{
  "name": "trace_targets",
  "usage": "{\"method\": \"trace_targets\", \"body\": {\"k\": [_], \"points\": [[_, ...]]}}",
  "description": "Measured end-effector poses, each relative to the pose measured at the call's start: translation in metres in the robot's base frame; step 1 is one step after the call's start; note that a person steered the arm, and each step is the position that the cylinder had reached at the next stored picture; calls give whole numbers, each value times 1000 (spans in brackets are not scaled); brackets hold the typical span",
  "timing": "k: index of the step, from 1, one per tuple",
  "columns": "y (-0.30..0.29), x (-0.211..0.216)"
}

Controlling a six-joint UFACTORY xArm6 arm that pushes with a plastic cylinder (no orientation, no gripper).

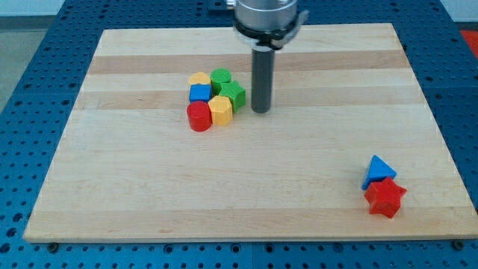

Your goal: Push the green blocks towards top center

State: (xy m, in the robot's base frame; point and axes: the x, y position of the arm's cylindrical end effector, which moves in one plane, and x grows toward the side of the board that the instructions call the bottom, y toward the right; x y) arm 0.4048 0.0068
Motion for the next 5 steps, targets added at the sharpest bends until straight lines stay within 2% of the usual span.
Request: {"method": "trace_targets", "body": {"k": [1, 3, 4, 5], "points": [[-26, -13], [-41, 5], [-69, -8], [-69, -48]]}}
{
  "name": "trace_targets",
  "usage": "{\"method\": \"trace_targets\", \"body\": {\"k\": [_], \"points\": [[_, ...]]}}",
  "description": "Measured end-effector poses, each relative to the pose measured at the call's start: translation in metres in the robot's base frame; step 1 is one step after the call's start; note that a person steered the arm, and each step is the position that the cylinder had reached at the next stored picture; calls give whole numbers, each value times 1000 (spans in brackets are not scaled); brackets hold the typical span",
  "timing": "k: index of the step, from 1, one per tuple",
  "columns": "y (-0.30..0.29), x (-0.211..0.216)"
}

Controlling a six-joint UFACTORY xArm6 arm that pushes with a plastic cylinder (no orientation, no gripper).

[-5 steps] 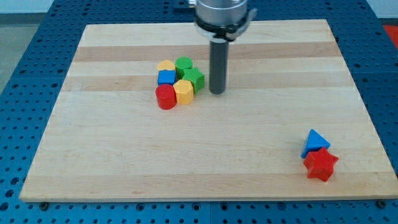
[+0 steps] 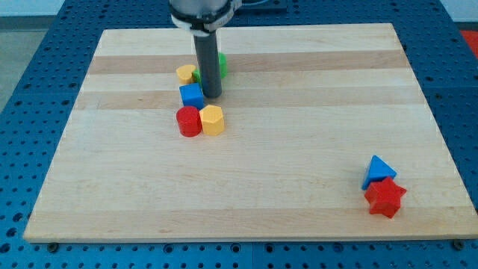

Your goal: Push the green blocks towards top center

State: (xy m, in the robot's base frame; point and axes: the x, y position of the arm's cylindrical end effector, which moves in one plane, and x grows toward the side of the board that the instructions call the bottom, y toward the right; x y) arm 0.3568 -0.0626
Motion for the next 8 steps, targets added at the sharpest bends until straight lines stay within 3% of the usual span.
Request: {"method": "trace_targets", "body": {"k": [1, 2, 4, 8], "points": [[18, -43], [21, -56], [4, -33], [-85, -4]]}}
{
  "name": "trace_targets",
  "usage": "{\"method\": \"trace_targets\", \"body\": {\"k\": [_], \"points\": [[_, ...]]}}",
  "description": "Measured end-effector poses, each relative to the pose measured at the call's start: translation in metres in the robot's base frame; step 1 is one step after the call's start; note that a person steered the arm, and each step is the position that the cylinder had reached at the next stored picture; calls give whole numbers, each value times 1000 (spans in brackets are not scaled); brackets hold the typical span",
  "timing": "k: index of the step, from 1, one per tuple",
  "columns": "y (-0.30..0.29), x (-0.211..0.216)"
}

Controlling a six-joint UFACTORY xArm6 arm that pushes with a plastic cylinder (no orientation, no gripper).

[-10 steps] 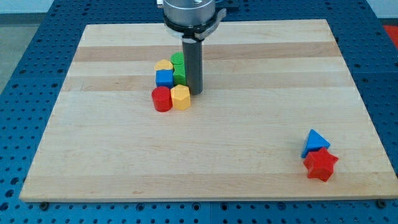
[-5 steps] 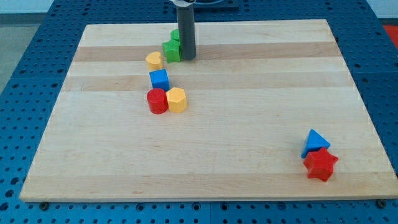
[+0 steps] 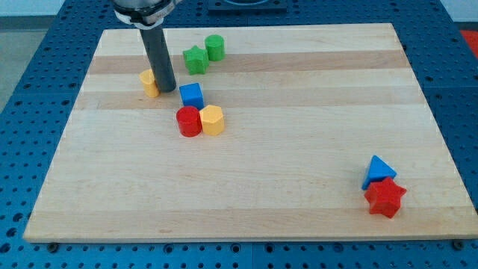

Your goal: Push the green blocks towards top center

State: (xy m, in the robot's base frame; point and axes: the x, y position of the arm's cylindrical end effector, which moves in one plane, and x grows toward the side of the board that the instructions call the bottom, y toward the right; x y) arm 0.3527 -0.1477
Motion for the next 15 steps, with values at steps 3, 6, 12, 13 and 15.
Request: {"method": "trace_targets", "body": {"k": [3, 6, 12, 13, 15], "points": [[45, -75], [22, -55], [74, -69], [79, -69], [100, -70]]}}
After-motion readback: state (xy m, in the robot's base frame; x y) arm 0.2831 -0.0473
